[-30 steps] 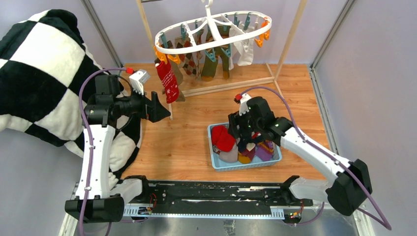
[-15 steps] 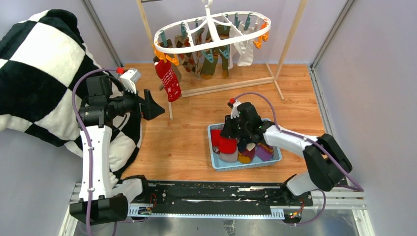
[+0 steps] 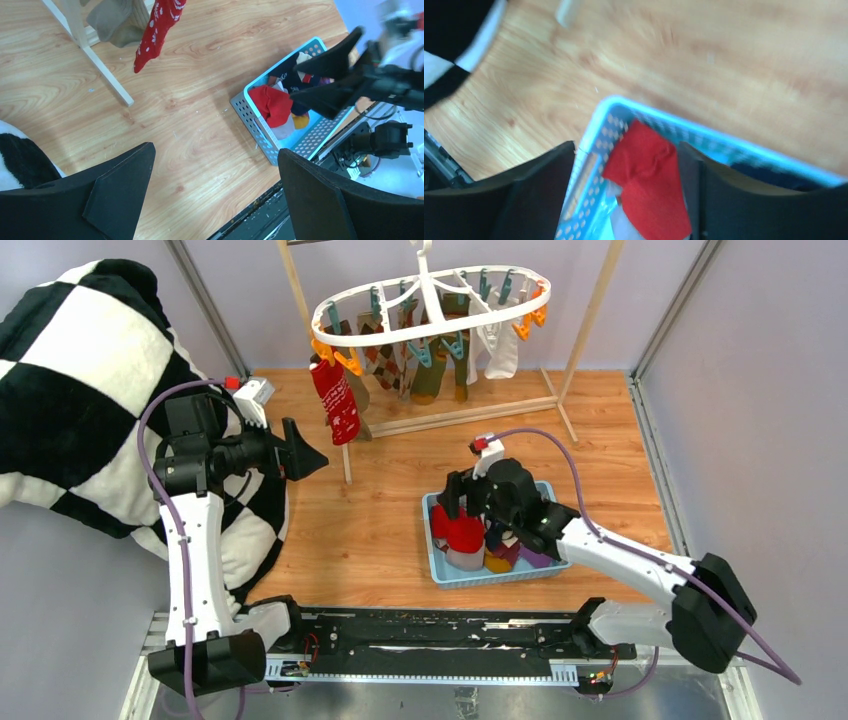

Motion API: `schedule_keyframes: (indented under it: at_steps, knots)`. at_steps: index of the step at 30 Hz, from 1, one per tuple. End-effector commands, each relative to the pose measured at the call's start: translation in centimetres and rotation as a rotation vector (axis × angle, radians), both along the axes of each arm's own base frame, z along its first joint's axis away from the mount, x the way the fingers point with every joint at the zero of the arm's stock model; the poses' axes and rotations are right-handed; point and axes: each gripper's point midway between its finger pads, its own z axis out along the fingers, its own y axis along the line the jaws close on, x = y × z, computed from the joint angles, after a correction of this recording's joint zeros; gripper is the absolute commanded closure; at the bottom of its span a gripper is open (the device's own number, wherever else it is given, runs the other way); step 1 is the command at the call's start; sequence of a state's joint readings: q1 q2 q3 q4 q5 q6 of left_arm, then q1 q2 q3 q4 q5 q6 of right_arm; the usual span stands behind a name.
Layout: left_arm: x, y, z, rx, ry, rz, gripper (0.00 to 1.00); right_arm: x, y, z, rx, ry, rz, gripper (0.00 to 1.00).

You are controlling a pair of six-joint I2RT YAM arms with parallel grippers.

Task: Remove the socks clipped to the hanger
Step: Place the sock in the bin, then remove the sock from the hanger.

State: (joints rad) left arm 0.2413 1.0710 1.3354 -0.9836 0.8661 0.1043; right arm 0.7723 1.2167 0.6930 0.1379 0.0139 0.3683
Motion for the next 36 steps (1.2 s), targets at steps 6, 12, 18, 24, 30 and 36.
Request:
schedule_keyframes:
  at_steps: [6, 12, 18, 24, 30, 36]
  knots:
    - [1.1, 1.9, 0.4, 0.007, 0.036, 0.115, 0.0, 4.7, 8.1, 15.0, 0.086, -0.477, 0.04, 0.02]
    - [2.3, 4.7, 0.7, 0.046, 0.075, 0.291, 0.0, 6.6, 16.5, 18.1, 0.076, -0.726, 0.084, 0.0]
    - [2.1, 5.8, -0.1, 0.085, 0.09, 0.294, 0.0, 10.5, 19.7, 17.1, -0.046, -0.782, -0.102, 0.0]
    - [2.1, 6.4, -0.6, 0.065, 0.12, 0.278, 0.0, 13.5, 22.1, 17.3, -0.049, -0.838, -0.19, 0.05]
    - [1.6, 6.6, -1.0, 0.098, 0.108, 0.253, 0.0, 13.8, 22.6, 18.0, -0.006, -0.842, -0.154, 0.66]
    - [0.9, 5.3, -1.2, 0.067, 0.089, 0.176, 0.02, 11.0, 21.9, 20.3, 0.105, -0.808, -0.05, 1.0]
